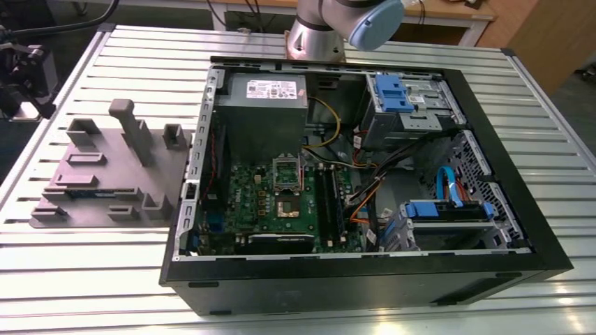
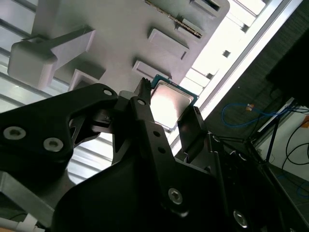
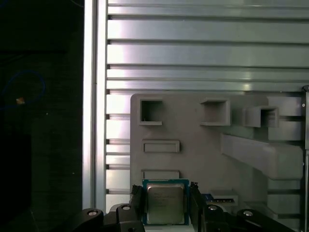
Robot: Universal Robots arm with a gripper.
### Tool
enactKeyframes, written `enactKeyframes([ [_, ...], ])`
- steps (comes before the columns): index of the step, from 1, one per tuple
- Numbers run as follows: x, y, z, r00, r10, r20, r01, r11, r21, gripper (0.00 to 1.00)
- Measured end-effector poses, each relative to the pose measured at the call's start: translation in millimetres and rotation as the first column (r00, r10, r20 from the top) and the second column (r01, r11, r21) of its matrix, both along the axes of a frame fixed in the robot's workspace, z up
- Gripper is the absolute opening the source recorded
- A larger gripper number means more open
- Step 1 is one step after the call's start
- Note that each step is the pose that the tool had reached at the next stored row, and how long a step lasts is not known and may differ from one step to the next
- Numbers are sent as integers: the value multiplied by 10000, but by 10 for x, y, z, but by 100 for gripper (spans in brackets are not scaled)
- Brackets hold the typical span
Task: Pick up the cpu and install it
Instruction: 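Pick up the cpu and move it towards the insertion slot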
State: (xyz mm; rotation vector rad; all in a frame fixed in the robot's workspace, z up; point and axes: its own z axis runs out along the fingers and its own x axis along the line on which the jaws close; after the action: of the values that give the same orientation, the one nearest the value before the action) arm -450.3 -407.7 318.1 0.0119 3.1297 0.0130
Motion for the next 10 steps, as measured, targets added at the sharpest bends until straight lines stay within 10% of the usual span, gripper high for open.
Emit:
enactKeyframes([
  [10, 0, 0, 50, 10000, 0, 1, 0, 10000, -1, 47],
])
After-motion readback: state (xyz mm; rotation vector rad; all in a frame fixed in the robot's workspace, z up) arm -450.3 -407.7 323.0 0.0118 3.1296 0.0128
